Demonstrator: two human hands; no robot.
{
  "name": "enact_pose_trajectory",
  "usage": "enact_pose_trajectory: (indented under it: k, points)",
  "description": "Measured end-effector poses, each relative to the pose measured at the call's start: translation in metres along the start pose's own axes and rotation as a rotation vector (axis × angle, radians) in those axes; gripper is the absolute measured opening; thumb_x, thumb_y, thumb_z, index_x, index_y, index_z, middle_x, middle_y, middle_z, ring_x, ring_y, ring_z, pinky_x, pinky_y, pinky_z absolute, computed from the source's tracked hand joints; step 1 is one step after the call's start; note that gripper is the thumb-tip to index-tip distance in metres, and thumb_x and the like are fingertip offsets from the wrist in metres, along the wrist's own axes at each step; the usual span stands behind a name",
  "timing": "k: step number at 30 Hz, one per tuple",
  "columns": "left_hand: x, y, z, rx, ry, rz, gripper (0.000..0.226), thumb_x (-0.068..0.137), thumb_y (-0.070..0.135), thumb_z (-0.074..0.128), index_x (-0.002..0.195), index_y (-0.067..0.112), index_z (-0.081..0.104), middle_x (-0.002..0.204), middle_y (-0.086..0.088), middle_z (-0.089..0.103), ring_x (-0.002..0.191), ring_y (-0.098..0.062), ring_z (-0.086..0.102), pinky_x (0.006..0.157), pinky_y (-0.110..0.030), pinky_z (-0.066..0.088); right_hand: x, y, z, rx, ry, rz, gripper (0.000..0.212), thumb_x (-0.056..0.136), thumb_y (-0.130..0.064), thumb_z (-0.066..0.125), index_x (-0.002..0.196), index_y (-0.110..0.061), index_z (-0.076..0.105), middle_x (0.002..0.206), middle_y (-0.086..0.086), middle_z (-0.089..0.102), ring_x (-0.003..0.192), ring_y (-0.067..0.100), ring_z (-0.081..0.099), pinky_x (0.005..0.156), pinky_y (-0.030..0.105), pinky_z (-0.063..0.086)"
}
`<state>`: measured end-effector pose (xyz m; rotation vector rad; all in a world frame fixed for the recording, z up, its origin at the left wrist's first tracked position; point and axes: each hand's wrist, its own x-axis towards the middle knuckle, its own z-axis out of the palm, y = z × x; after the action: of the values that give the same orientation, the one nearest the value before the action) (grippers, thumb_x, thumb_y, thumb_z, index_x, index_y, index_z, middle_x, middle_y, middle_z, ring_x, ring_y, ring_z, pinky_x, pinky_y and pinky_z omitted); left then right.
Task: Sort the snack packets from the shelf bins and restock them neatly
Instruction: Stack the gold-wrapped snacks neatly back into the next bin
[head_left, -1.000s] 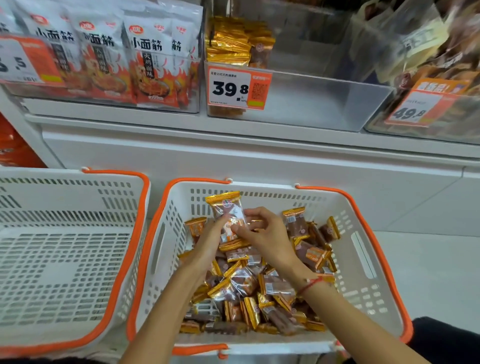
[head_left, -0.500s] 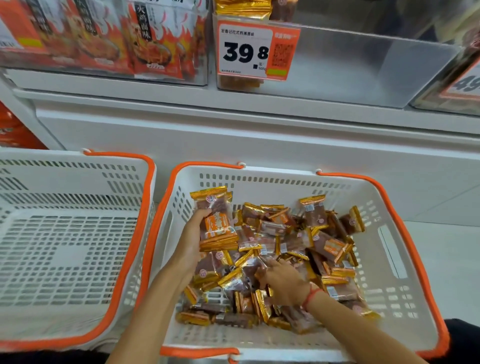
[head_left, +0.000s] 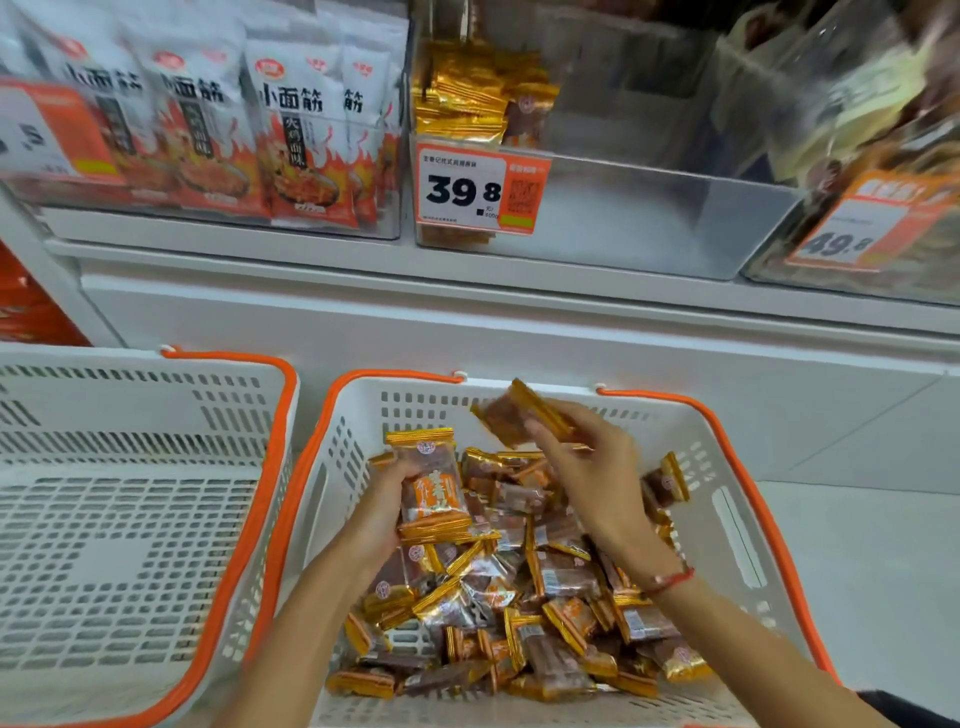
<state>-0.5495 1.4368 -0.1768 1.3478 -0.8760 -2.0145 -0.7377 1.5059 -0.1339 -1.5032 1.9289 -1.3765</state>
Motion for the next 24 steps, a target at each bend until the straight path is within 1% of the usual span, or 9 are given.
enact_pose_trajectory:
  k: [2, 4, 7, 10, 13, 16, 19, 21, 24]
  points:
    - [-0.008, 0.006, 0.006, -0.023, 0.002, -0.003, 0.026, 0.101, 0.023, 0.039, 0.114, 0.015, 0.06, 0.091, -0.011, 0.073, 0.077, -0.023, 0.07, 0.066, -0.035, 0.055, -0.012, -0.01, 0.004, -0.141, -0.134, -0.284, 0.029, 0.087, -0.011, 0.069, 0.114, -0.023, 0.07, 0.116, -0.008, 0.068, 0.095, 0.002, 0.066, 0.081, 0.022, 0.056]
    - [-0.016, 0.013, 0.011, -0.046, 0.016, -0.009, 0.035, 0.103, 0.022, 0.034, 0.123, 0.01, 0.059, 0.111, -0.023, 0.067, 0.093, -0.033, 0.063, 0.085, -0.049, 0.05, -0.024, -0.004, 0.009, -0.321, -0.363, -0.387, 0.038, 0.089, -0.008, 0.063, 0.12, -0.028, 0.067, 0.134, -0.01, 0.057, 0.107, 0.008, 0.063, 0.088, 0.026, 0.055]
    - [-0.019, 0.016, 0.017, -0.024, 0.07, 0.001, 0.037, 0.102, 0.022, 0.033, 0.119, 0.006, 0.061, 0.118, -0.026, 0.063, 0.1, -0.034, 0.059, 0.096, -0.051, 0.044, -0.032, -0.003, 0.01, -0.249, -0.488, -0.203, 0.035, 0.093, -0.018, 0.054, 0.123, -0.033, 0.065, 0.142, -0.023, 0.045, 0.125, 0.0, 0.047, 0.099, 0.024, 0.046]
    - [-0.016, 0.014, 0.023, 0.019, 0.116, 0.017, 0.031, 0.099, 0.021, 0.037, 0.103, 0.009, 0.066, 0.117, -0.024, 0.065, 0.108, -0.036, 0.059, 0.106, -0.053, 0.039, -0.027, -0.017, 0.013, 0.151, -0.36, 0.122, 0.017, 0.09, -0.021, 0.066, 0.106, -0.026, 0.07, 0.119, -0.015, 0.06, 0.108, -0.002, 0.057, 0.085, 0.023, 0.051]
    - [-0.012, 0.011, 0.028, -0.006, 0.104, 0.005, 0.031, 0.095, 0.028, 0.043, 0.103, 0.01, 0.067, 0.115, -0.021, 0.066, 0.11, -0.039, 0.059, 0.104, -0.056, 0.04, -0.014, -0.021, 0.018, 0.176, -0.287, 0.368, 0.046, 0.077, -0.025, 0.08, 0.113, -0.022, 0.052, 0.099, -0.006, 0.061, 0.085, 0.011, 0.065, 0.067, 0.025, 0.056]
    - [-0.006, 0.008, 0.028, 0.035, 0.05, 0.008, 0.059, 0.072, 0.054, 0.057, 0.118, 0.018, 0.065, 0.122, -0.014, 0.064, 0.117, -0.035, 0.056, 0.106, -0.056, 0.038, -0.002, -0.02, 0.017, 0.216, -0.364, 0.566, 0.065, 0.076, -0.024, 0.082, 0.129, -0.016, 0.046, 0.103, 0.004, 0.066, 0.089, 0.019, 0.067, 0.068, 0.025, 0.054]
    - [-0.012, 0.02, 0.03, 0.023, 0.052, 0.008, 0.035, 0.095, 0.034, 0.05, 0.116, 0.009, 0.063, 0.104, -0.012, 0.072, 0.101, -0.029, 0.064, 0.093, -0.044, 0.048, 0.0, -0.027, 0.003, 0.159, -0.232, 0.354, 0.064, 0.084, -0.02, 0.074, 0.138, -0.029, 0.039, 0.096, 0.0, 0.064, 0.076, 0.018, 0.067, 0.065, 0.03, 0.055]
    - [-0.013, 0.026, 0.031, 0.021, 0.012, -0.018, 0.026, 0.1, 0.021, 0.044, 0.1, 0.007, 0.065, 0.08, -0.007, 0.074, 0.077, -0.022, 0.067, 0.071, -0.034, 0.05, 0.002, -0.033, -0.007, 0.045, -0.182, 0.122, 0.04, 0.09, -0.018, 0.066, 0.124, -0.035, 0.055, 0.095, -0.01, 0.062, 0.072, 0.014, 0.064, 0.064, 0.034, 0.053]
    - [-0.017, 0.04, 0.035, 0.058, -0.068, -0.017, 0.027, 0.101, 0.018, 0.042, 0.108, 0.003, 0.064, 0.096, -0.017, 0.07, 0.075, -0.024, 0.063, 0.065, -0.031, 0.048, 0.01, -0.037, -0.018, -0.033, -0.307, 0.079, 0.026, 0.099, -0.022, 0.051, 0.111, -0.037, 0.068, 0.115, -0.015, 0.064, 0.094, 0.001, 0.06, 0.08, 0.023, 0.047]
